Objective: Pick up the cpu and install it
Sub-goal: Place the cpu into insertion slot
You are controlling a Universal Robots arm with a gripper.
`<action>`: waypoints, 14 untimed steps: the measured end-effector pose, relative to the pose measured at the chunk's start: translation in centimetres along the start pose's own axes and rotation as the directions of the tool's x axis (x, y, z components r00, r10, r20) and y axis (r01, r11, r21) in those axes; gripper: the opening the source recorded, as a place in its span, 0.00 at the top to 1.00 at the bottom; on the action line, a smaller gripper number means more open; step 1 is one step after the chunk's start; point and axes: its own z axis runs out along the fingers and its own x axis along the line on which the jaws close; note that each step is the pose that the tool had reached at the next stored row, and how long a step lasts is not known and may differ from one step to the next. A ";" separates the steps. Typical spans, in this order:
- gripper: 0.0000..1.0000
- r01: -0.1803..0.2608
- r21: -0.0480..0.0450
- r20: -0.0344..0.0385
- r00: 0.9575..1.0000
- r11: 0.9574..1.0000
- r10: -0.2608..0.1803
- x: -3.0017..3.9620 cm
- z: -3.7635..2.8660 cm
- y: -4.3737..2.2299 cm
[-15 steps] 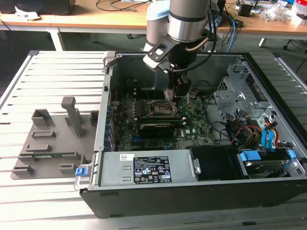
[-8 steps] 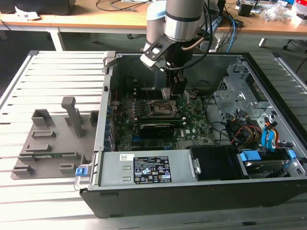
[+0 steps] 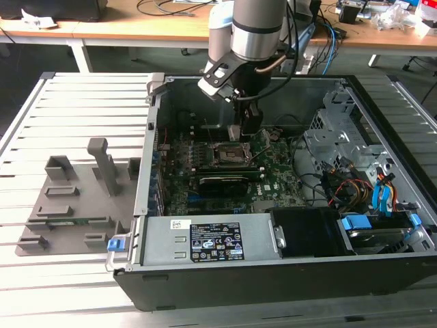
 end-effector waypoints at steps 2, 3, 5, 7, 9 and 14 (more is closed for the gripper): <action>0.45 0.000 0.000 0.000 1.000 1.000 0.000 0.03 0.23 -0.19; 0.45 0.000 0.000 0.000 1.000 1.000 0.000 0.05 0.37 -0.34; 0.45 0.000 0.000 0.000 1.000 1.000 0.000 0.08 0.50 -0.59; 0.45 0.000 0.000 0.000 1.000 1.000 0.000 0.12 0.76 -0.99; 0.45 0.000 0.000 0.000 1.000 1.000 0.000 0.14 1.05 -1.11; 0.45 0.000 0.000 0.000 1.000 1.000 0.000 0.17 1.84 -1.32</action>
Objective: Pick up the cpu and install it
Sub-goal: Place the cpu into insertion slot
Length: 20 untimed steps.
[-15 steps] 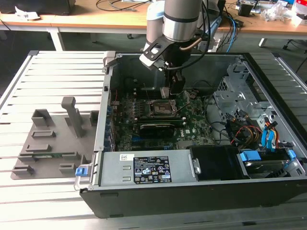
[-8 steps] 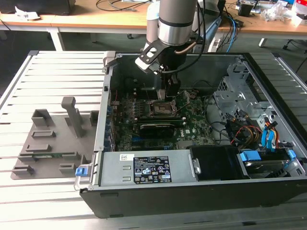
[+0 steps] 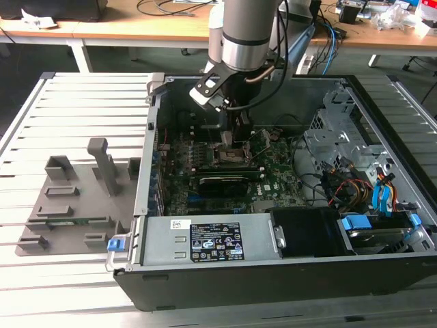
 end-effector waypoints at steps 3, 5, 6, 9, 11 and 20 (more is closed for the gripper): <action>0.45 0.000 0.000 0.000 1.000 1.000 0.000 0.01 0.38 -0.05; 0.45 0.000 0.000 0.000 1.000 1.000 0.000 0.02 0.71 -0.08; 0.45 0.000 0.000 0.000 1.000 1.000 0.000 0.02 0.87 -0.09; 0.45 0.000 0.000 0.000 1.000 1.000 0.000 0.03 1.19 -0.11; 0.45 0.000 0.000 0.000 1.000 1.000 0.000 0.04 1.63 -0.16; 0.45 0.000 0.000 0.000 1.000 1.000 0.000 0.08 2.77 -0.26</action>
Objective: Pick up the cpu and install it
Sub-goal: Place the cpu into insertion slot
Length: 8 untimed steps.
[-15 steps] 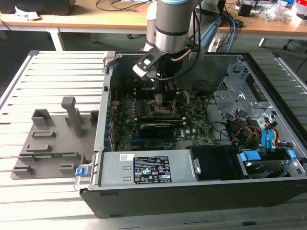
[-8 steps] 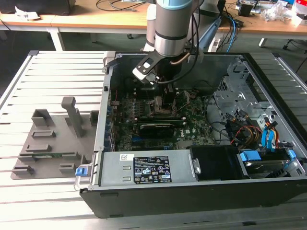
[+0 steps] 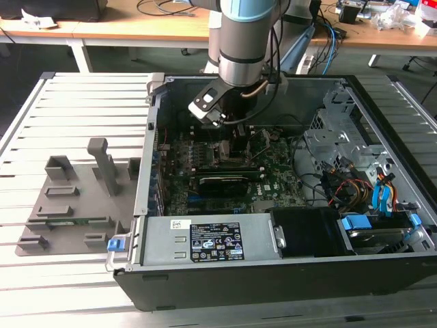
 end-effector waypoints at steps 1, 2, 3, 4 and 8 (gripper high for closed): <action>0.45 0.000 0.000 0.000 1.000 1.000 0.000 0.00 0.07 0.00; 0.45 0.000 0.000 0.000 1.000 1.000 0.000 0.01 0.20 -0.01; 0.45 0.000 0.000 0.000 1.000 1.000 0.000 0.01 0.33 -0.01; 0.45 0.000 0.000 0.000 1.000 1.000 0.000 0.01 0.46 -0.01; 0.45 0.000 0.000 0.000 1.000 1.000 0.000 0.03 0.77 -0.03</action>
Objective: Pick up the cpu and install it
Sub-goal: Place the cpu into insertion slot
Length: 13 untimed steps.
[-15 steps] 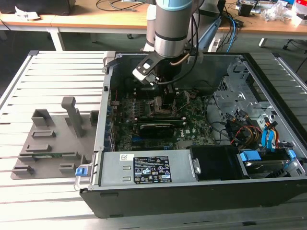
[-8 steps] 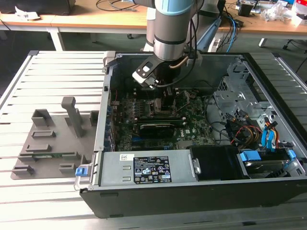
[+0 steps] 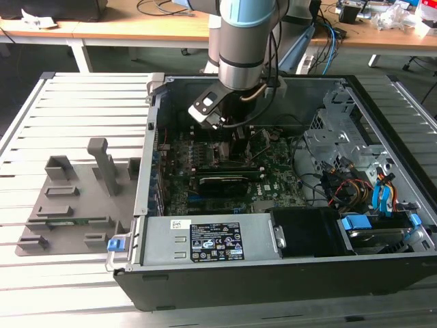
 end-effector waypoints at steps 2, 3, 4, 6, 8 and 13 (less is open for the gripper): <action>0.45 0.000 0.000 0.000 1.000 1.000 0.000 0.01 0.23 -0.02; 0.45 0.000 0.000 0.001 1.000 1.000 0.000 0.02 0.30 -0.03; 0.45 0.000 0.000 0.001 1.000 1.000 0.000 0.02 0.35 -0.03; 0.45 0.000 0.000 0.001 1.000 1.000 0.000 0.03 0.61 -0.05; 0.45 0.000 0.000 0.003 1.000 1.000 0.000 0.12 0.97 -0.10; 0.45 -0.017 0.001 0.009 1.000 1.000 0.017 0.37 1.10 -0.16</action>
